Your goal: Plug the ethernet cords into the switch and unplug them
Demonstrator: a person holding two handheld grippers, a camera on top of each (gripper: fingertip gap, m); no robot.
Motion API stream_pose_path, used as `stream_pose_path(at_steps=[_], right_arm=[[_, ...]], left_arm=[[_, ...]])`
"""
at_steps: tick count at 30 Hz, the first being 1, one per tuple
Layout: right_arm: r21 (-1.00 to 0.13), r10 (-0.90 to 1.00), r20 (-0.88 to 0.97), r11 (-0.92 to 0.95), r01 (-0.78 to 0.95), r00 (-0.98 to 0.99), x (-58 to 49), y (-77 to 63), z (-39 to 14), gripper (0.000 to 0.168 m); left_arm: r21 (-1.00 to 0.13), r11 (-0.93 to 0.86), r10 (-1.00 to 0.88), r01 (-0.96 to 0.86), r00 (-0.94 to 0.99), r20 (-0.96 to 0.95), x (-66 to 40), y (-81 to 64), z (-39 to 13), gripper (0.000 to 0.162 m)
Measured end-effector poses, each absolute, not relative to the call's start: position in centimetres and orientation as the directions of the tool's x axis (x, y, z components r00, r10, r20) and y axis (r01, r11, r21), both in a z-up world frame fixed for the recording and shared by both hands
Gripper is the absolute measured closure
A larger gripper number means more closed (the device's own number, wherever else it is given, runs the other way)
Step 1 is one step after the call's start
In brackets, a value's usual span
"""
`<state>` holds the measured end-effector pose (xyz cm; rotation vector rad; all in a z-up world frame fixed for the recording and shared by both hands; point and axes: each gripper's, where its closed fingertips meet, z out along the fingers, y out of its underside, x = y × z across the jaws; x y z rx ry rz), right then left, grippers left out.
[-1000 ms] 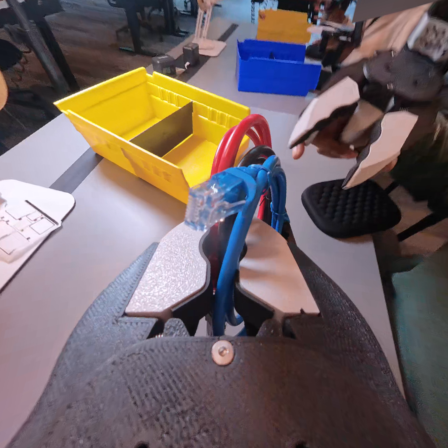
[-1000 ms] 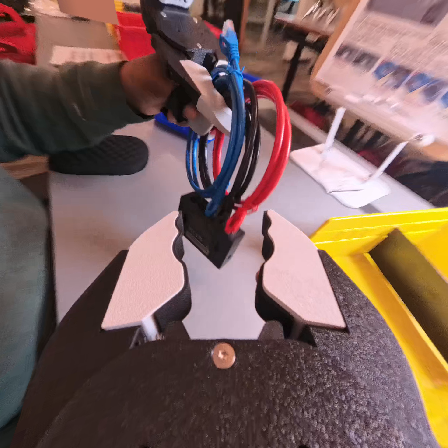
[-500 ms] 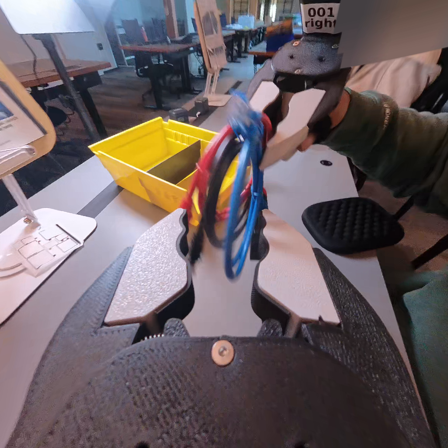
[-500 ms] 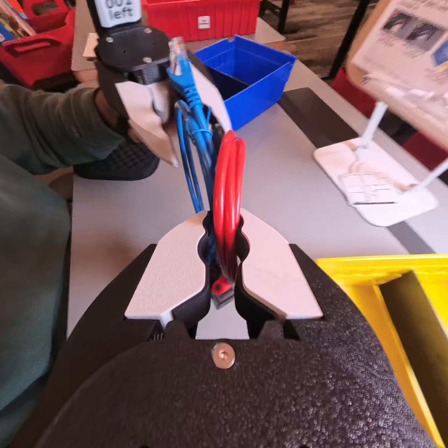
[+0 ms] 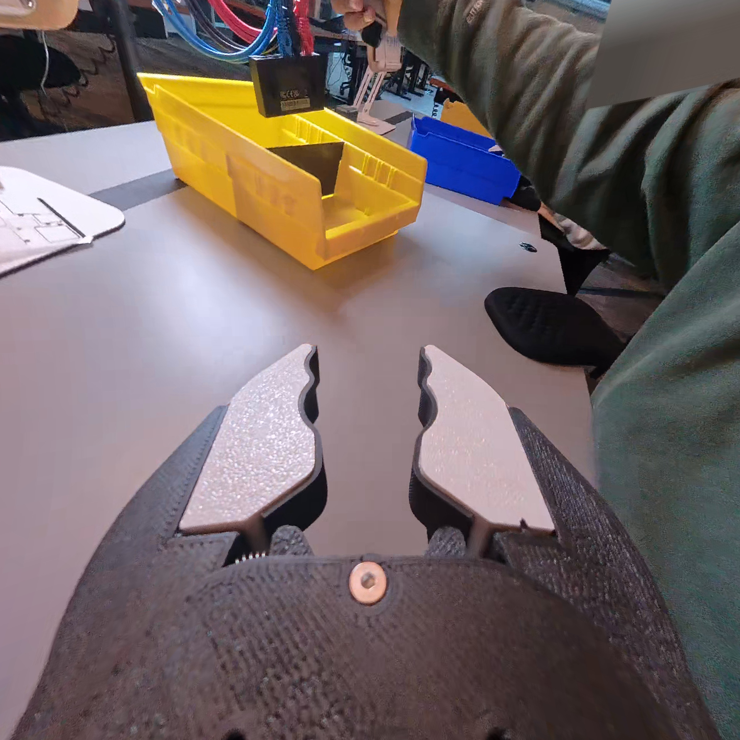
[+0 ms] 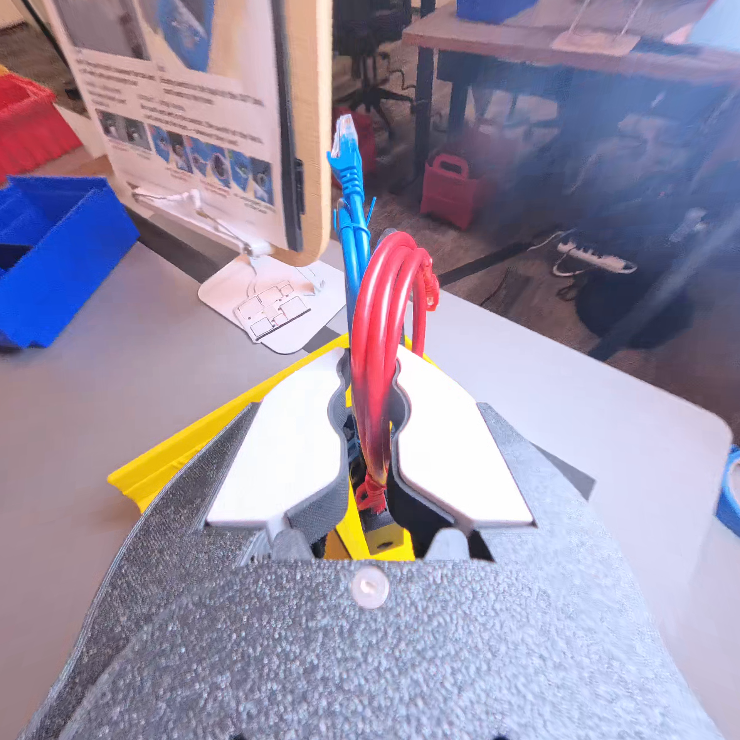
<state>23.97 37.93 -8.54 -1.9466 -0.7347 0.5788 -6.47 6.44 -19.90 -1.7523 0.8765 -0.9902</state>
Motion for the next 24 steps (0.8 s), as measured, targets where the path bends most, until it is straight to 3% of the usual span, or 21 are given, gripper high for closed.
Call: stream_pose_path(at_steps=[4, 7, 10, 14, 19, 24], right_arm=[[-0.827, 0.703, -0.239, -0.509, 0.239, 0.670, 24.1, 39.9, -13.5, 0.152], [-0.774, 0.697, -0.138, -0.519, 0.362, 0.704, 25.4, 40.9, -17.8, 0.137], [-0.834, 0.656, -0.017, -0.426, 0.352, 0.755, 26.4, 42.2, -16.5, 0.112], [-0.878, 0.617, 0.098, -0.317, 0.360, 0.781, 27.2, 40.9, -13.0, 0.093], [-0.885, 0.651, 0.191, -0.210, 0.416, 0.734, 25.9, 33.3, -11.1, 0.098], [-0.807, 0.685, 0.320, -0.164, 0.567, 0.654, 22.8, 22.9, -14.6, 0.102]], left_arm=[[-0.916, -0.388, -0.855, -0.103, 0.412, 0.316, -6.8, 7.1, -21.4, 0.119], [-0.916, -0.391, -0.857, -0.088, 0.399, 0.327, -6.9, 7.3, -21.8, 0.120], [-0.916, -0.391, -0.850, -0.093, 0.417, 0.321, -7.1, 7.7, -22.3, 0.120], [-0.923, -0.367, -0.848, -0.116, 0.450, 0.281, -7.2, 7.9, -22.6, 0.119], [-0.944, -0.295, -0.847, -0.151, 0.497, 0.185, -8.0, 8.0, -21.8, 0.118], [-0.958, -0.238, -0.830, -0.163, 0.546, 0.113, -9.5, 8.2, -20.4, 0.117]])
